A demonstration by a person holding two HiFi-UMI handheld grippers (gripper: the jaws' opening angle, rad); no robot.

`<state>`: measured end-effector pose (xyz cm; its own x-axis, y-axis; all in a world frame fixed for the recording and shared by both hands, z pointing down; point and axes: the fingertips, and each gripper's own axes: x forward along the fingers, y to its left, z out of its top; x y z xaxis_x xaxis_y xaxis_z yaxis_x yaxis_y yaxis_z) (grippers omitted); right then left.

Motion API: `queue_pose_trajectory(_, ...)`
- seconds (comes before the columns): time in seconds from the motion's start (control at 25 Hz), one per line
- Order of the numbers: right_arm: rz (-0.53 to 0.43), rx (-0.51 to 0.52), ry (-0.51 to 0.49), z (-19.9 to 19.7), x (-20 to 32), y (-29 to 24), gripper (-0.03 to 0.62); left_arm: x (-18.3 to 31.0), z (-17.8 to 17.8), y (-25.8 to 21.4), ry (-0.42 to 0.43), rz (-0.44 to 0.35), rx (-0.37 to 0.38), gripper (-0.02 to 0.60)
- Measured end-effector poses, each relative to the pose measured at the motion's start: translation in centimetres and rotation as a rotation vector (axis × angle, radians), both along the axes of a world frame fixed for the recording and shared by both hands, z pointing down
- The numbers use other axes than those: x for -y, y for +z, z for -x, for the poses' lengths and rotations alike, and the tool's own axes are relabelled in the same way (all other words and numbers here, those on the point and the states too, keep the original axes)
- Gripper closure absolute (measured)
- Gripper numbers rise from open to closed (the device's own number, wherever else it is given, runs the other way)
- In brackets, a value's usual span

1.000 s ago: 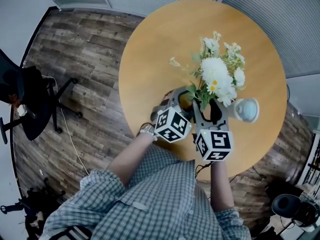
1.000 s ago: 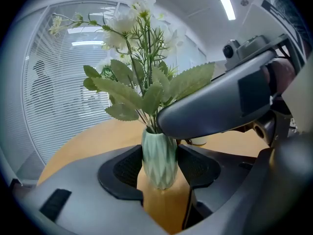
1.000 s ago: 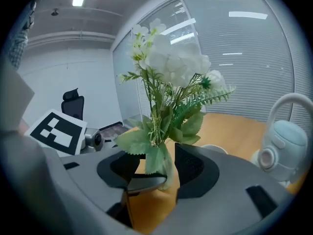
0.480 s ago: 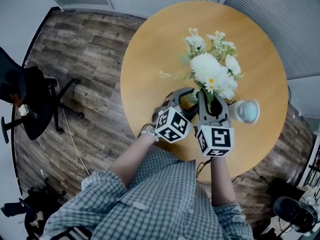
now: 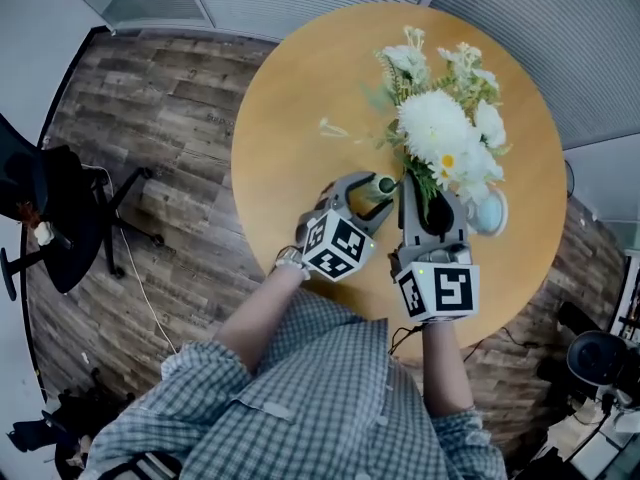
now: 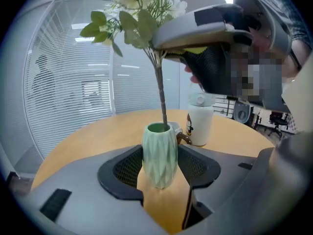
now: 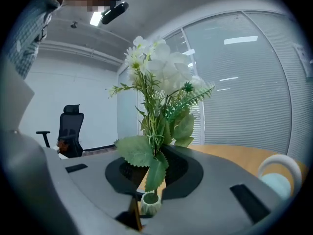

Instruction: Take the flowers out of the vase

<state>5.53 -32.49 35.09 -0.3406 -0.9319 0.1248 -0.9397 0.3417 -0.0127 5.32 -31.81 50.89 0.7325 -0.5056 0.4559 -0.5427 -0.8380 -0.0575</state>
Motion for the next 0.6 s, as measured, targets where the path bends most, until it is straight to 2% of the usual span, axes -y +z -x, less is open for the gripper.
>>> queue_pose_trajectory(0.2, -0.057, 0.091, 0.068, -1.8, -1.2, -4.2, 0.54, 0.0, 0.1, 0.1, 0.007, 0.002, 0.0, 0.345)
queue_pose_trajectory(0.28, -0.056, 0.098, 0.1, -2.8, -1.7, -4.9, 0.542, -0.1, 0.2, 0.2, 0.01, 0.003, 0.001, 0.345)
queue_pose_trajectory(0.6, 0.091, 0.097, 0.21, -6.9, -5.8, -2.2, 0.545, -0.2, 0.0, 0.3, 0.021, 0.006, 0.004, 0.345)
